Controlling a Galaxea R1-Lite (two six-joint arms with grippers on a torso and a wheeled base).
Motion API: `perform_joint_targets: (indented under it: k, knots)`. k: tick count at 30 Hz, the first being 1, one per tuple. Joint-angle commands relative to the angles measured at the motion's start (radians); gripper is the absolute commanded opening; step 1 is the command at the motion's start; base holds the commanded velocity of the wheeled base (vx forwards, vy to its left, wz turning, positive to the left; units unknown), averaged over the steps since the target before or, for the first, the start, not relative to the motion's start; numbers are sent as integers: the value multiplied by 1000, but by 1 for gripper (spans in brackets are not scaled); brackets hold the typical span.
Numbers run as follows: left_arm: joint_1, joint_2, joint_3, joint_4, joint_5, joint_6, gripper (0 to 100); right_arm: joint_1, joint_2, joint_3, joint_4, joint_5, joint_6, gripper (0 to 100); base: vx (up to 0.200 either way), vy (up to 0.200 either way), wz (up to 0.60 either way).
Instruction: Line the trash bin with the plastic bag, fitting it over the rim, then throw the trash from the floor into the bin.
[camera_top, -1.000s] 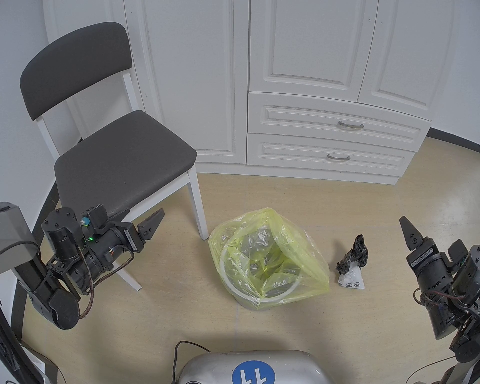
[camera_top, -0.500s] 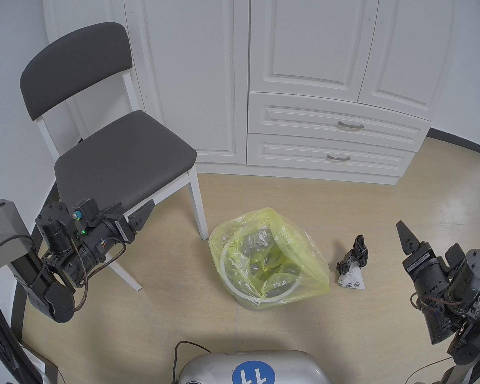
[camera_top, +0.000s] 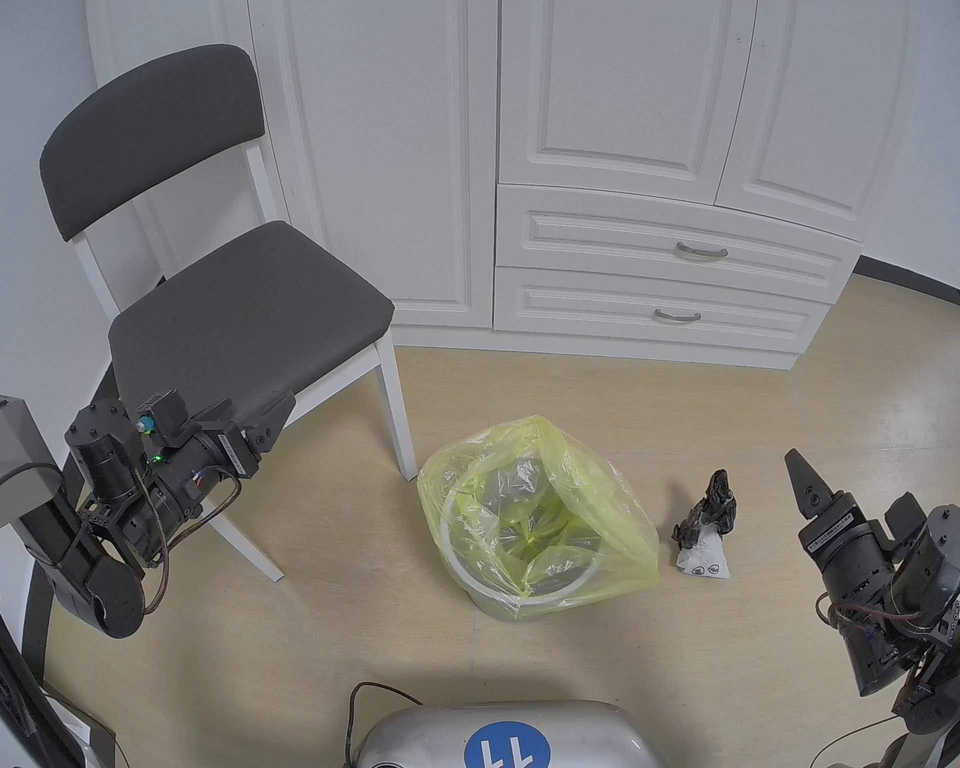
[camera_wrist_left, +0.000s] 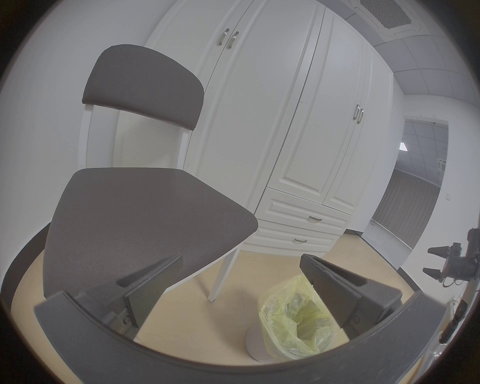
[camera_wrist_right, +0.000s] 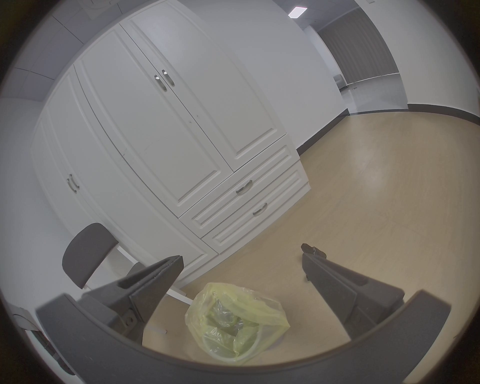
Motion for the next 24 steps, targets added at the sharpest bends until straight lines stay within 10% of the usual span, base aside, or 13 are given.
perform_joint_targets:
  k: [1, 24]
  knots:
    - [-1, 13, 8, 0, 1, 0, 100, 27, -2, -3, 0, -12, -3, 100, 0, 0, 0]
    - [30, 2, 12, 0, -2, 0, 100, 36, 4, -2, -1, -41, -1, 100, 0, 0, 0]
